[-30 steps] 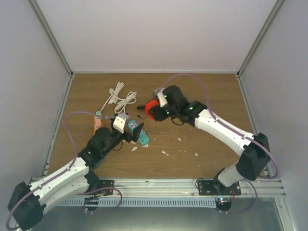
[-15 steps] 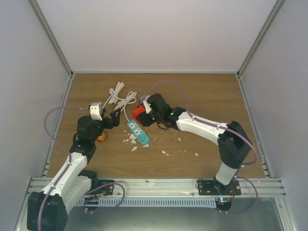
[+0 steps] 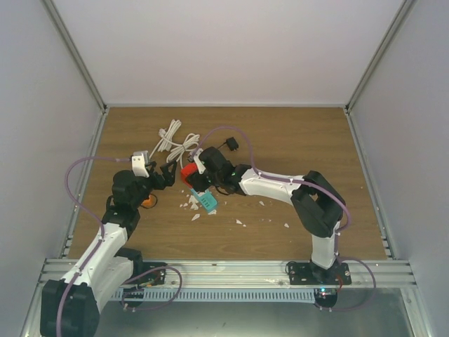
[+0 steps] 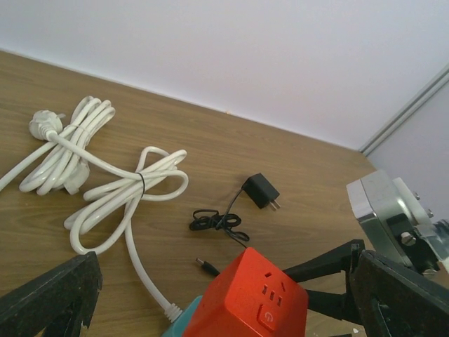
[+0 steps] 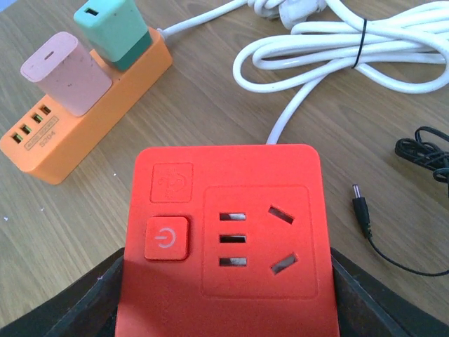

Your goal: Insert the plug

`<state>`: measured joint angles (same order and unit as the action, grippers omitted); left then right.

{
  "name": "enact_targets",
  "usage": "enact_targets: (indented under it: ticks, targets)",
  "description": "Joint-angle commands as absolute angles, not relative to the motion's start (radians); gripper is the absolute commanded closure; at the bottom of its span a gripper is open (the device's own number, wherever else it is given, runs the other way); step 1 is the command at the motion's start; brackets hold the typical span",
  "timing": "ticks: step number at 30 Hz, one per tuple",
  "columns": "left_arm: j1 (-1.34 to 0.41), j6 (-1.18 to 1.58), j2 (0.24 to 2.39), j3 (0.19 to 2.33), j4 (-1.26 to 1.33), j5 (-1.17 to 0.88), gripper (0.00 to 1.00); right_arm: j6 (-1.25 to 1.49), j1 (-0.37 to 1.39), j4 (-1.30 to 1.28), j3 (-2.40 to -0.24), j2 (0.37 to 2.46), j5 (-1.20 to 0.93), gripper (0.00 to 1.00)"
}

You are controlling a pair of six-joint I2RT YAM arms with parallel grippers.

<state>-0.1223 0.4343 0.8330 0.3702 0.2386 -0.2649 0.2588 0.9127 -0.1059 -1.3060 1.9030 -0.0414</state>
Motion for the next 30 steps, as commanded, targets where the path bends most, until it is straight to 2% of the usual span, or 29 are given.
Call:
enact_targets:
  ticks: [1, 30]
  targets:
    - [-0.116, 0.440, 0.814, 0.355, 0.272, -0.273, 0.01, 0.255, 0.921, -0.022, -1.333, 1.923, -0.018, 1.00]
    - [-0.113, 0.445, 0.812, 0.354, 0.261, -0.254, 0.01, 0.304, 0.913, -0.040, -1.255, 1.939, 0.042, 1.00]
